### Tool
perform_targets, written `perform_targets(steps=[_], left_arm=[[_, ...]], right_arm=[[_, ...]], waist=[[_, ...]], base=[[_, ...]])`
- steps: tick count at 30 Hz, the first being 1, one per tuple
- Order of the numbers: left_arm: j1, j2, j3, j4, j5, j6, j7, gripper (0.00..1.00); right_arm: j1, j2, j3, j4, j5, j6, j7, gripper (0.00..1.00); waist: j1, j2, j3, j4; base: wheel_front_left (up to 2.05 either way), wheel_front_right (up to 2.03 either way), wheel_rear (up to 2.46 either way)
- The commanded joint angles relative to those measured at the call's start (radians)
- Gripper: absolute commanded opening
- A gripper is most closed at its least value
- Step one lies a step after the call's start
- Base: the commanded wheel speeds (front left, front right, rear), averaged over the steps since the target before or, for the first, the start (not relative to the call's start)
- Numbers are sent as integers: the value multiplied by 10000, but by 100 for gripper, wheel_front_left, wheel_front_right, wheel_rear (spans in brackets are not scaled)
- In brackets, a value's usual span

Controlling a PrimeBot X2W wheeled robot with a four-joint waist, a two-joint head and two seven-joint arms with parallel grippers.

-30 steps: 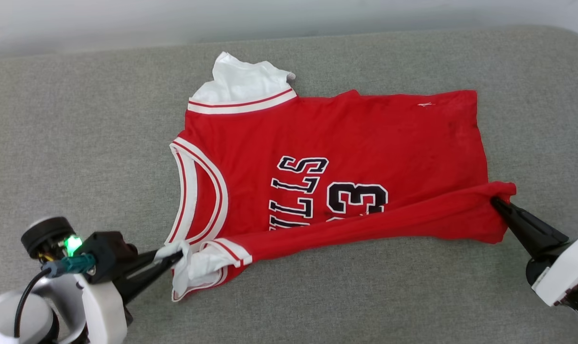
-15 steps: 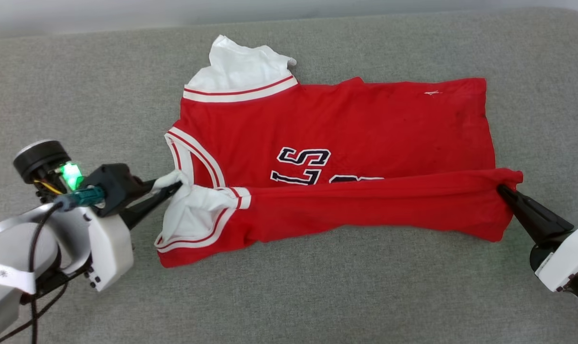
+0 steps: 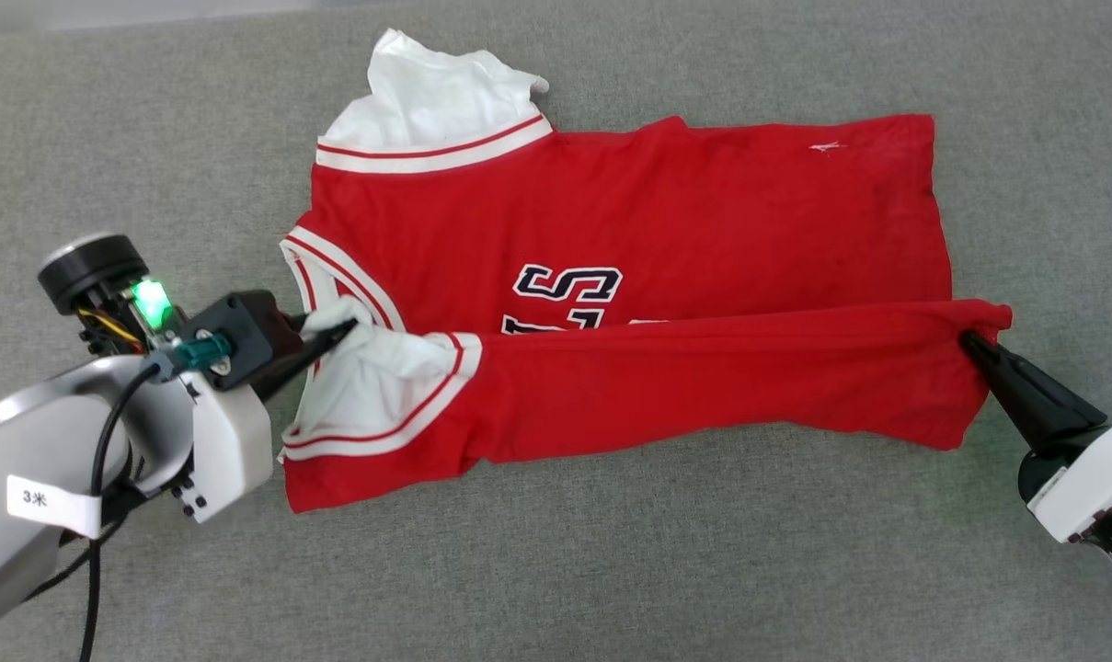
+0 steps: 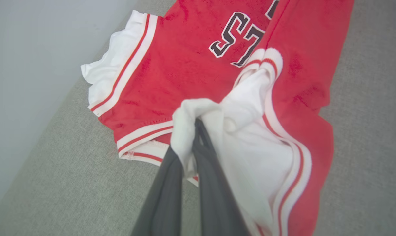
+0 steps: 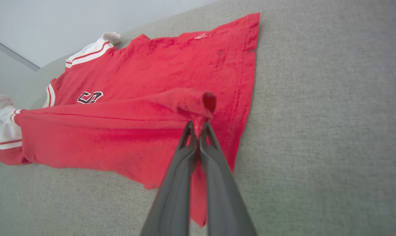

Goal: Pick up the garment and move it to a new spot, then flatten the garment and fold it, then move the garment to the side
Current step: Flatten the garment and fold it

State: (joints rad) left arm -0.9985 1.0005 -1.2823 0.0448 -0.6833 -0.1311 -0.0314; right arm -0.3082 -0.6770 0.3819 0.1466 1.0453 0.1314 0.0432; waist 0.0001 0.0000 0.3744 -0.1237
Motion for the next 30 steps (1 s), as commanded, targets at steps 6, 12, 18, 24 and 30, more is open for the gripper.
perform_targets(steps=[6,12,18,24,30], left_arm=[[-441,-145,12,505,209,12,-151,0],[-714,-483,15,1188,422,15,-329,0],[-785,-931,16,2039,633,15,-578,0],[-645,-1362,16,2686,684,15,-759,22],[-455,-1765,14,3185,502,15,-954,96]], right_arm=[[-240,286,-223,233,-241,-16,158,0],[-453,535,-357,430,-463,-18,354,0],[-592,661,-439,598,-711,-18,507,0],[-571,710,-529,675,-932,-18,621,0],[-511,769,-636,705,-1074,-18,777,0]], waist=[[-1,0,266,-24],[-1,0,527,57],[-1,0,685,156],[-1,0,777,236],[-1,0,773,282]], base=[[0,0,0],[0,0,0],[0,0,0],[0,0,0],[0,0,0]])
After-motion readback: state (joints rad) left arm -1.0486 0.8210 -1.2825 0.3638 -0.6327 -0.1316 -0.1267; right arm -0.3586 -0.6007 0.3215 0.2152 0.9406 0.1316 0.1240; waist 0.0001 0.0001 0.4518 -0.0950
